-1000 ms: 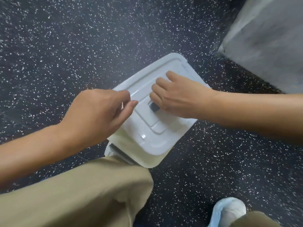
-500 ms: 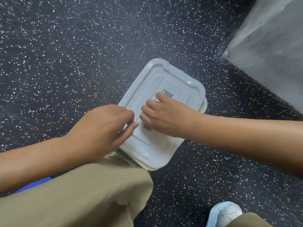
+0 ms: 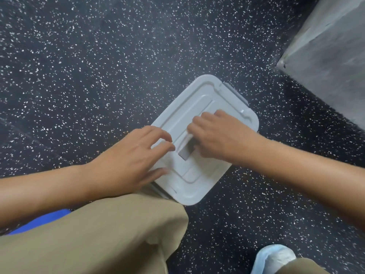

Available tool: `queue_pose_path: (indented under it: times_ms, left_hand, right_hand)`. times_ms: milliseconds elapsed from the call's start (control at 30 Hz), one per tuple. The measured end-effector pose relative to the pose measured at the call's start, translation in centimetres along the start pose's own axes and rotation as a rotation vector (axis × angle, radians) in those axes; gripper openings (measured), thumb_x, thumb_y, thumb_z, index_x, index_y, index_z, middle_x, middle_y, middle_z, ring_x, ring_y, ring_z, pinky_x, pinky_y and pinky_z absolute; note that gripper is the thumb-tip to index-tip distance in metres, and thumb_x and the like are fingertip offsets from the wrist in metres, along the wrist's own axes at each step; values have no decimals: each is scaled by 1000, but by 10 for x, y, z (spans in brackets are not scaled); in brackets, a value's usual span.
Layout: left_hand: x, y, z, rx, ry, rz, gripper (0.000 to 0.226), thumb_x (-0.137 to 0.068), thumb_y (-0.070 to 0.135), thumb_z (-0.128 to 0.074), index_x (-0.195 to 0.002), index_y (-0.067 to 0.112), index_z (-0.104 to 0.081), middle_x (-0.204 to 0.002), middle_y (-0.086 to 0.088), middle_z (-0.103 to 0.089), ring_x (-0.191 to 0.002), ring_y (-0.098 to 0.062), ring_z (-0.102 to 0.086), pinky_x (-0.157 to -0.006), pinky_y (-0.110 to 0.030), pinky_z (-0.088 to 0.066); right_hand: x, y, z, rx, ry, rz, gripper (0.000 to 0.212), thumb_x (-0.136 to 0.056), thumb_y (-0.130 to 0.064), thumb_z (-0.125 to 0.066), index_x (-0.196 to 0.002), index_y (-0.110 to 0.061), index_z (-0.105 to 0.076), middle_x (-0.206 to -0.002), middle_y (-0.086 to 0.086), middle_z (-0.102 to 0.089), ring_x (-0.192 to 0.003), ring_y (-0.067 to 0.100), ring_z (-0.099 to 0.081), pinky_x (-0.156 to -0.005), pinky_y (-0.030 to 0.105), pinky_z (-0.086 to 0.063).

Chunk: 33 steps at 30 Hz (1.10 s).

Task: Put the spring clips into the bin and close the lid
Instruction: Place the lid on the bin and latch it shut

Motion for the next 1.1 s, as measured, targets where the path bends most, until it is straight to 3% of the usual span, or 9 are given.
queue_pose_path:
  times_ms: [100,200,333,433,533,600,833,967,1100]
  left_hand:
    - [3,-1,-17,-34,-149,-100,88,-82,65,-64,-151,17,-36,-159,-8,-31,-150,-26,-22,-117,-41,-24]
    - [8,0,-38,-170,-319,-188,115,-73,60,-72,-161,17,-10,-169,-10,-4,-155,-26,2,-121,-43,-9]
    - [9,7,-43,-268,-270,-230,92,-83,17,-55,-161,14,-5,-168,-14,0,-154,-32,0,-120,-49,-14]
    - [8,8,-44,-297,-225,-248,81,-85,4,-40,-160,9,-8,-168,-15,-2,-154,-34,-3,-119,-52,-24]
    - [6,8,-41,-298,-201,-280,75,-88,7,-46,-158,6,-19,-167,-18,-11,-152,-38,-14,-116,-54,-30]
    - [5,7,-38,-298,-214,-293,73,-86,13,-51,-155,5,-29,-165,-18,-17,-150,-40,-22,-113,-54,-34]
    - [-7,11,-23,-290,-234,-349,59,-91,29,-38,-143,5,-52,-157,-16,-40,-140,-39,-43,-104,-50,-47]
    - [-10,12,-21,-300,-237,-371,57,-90,26,-36,-141,7,-54,-156,-15,-43,-139,-37,-45,-104,-49,-48]
    - [-11,14,-22,-299,-226,-369,57,-89,21,-35,-140,7,-55,-156,-15,-43,-139,-38,-44,-104,-50,-48]
  right_hand:
    - [12,49,8,-22,75,-258,27,-93,-28,-52,-107,-7,-59,-100,13,-62,-89,35,-57,-70,46,-45]
    - [28,96,9,-130,186,-607,39,-97,-32,-53,-125,-6,-54,-121,16,-58,-107,37,-51,-88,50,-45]
    - [41,122,-12,-469,89,-961,69,-96,-45,-54,-148,-5,-34,-146,14,-45,-133,32,-41,-107,46,-37]
    - [46,125,-24,-780,-11,-1108,72,-95,-54,-54,-148,-9,-39,-143,7,-53,-130,27,-51,-105,42,-40]
    - [45,125,-24,-891,-3,-1091,52,-95,-51,-54,-115,-6,-69,-117,10,-72,-108,30,-65,-95,43,-48]
    - [44,124,-20,-827,30,-1062,50,-95,-47,-54,-98,0,-72,-104,20,-74,-100,37,-66,-89,43,-51]
    - [41,129,-18,-694,134,-1062,32,-93,-44,-63,-99,-14,-70,-92,-1,-69,-88,19,-62,-74,29,-42]
    - [40,122,-19,-597,189,-1013,32,-97,-42,-56,-101,-12,-65,-91,0,-66,-85,20,-59,-70,31,-39]
    - [45,109,-23,-502,219,-916,34,-100,-41,-48,-108,-9,-58,-104,7,-62,-93,27,-57,-78,40,-45]
Point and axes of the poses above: each hand's wrist, its own x-axis away from the middle knuckle, its own z-axis out of the back of the hand, y = z × x, the point moved 5 cm from there along -x, towards the middle knuckle
